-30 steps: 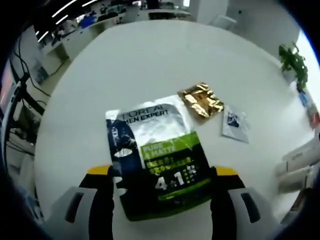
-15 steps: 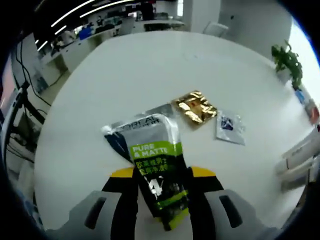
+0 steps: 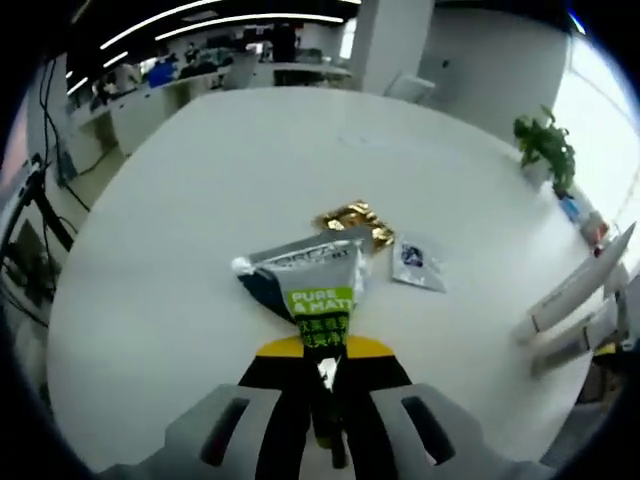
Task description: Arrange the skincare products in the storage area until every visible bottle or jar stands upright without overlapping.
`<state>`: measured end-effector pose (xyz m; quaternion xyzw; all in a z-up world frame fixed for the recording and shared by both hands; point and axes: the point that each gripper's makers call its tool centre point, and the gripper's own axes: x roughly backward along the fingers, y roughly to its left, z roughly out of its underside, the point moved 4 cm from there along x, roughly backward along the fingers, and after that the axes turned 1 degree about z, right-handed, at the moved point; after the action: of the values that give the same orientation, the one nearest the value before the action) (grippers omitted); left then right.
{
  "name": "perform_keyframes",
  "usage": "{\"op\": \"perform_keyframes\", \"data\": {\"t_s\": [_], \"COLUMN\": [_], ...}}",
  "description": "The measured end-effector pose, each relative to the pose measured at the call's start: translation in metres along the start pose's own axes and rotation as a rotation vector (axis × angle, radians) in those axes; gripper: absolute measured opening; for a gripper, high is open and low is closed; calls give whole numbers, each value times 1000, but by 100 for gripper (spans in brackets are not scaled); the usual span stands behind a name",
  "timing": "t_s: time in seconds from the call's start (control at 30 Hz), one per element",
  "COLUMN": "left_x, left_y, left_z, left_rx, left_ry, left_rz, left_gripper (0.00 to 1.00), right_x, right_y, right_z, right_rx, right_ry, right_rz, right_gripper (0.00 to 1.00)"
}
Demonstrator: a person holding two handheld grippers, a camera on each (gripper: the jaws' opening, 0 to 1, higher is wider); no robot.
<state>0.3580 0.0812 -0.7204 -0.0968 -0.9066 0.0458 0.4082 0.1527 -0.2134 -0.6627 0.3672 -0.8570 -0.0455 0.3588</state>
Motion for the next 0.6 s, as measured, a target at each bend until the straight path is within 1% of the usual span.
{"op": "perform_keyframes", "data": {"t_s": [0.13, 0.17, 0.2, 0.23, 0.27, 0.43, 0.47, 0.53, 0.57, 0.6], "left_x": [6, 8, 17, 20, 16, 37, 41, 51, 54, 55], "left_y": [-7, -8, -15, -16, -18, -30, -30, -35, -37, -35], "left_z": [-7, -8, -8, -9, -10, -14, -15, -16, -16, -18], "left_rx": [6, 11, 17, 20, 22, -29, -28, -25, -26, -30], "left_ry": [-34, -37, -53, -62, -68, -105, -112, -135, -143, -152], "left_rz": [42, 43, 44, 51, 57, 80, 84, 93, 97, 101], "left_gripper": [4, 5, 5, 5, 5, 5, 5, 5, 5, 5], "right_x": [1, 1, 1, 1, 1, 2, 3, 5, 5, 5], "right_y": [2, 2, 2, 2, 2, 0, 0, 5, 6, 6], "right_z": [-1, -1, -2, -2, -2, -3, -4, -11, -13, -13], "right_rx": [7, 7, 5, 5, 5, 13, 21, 31, 37, 51], "right_ry": [-2, -4, -8, -9, -11, -21, -29, -73, -83, -79], "right_rz": [-1, -2, -4, -5, -6, -7, -5, -22, -21, -19], "right_gripper": [94, 94, 94, 94, 94, 94, 93, 94, 94, 93]}}
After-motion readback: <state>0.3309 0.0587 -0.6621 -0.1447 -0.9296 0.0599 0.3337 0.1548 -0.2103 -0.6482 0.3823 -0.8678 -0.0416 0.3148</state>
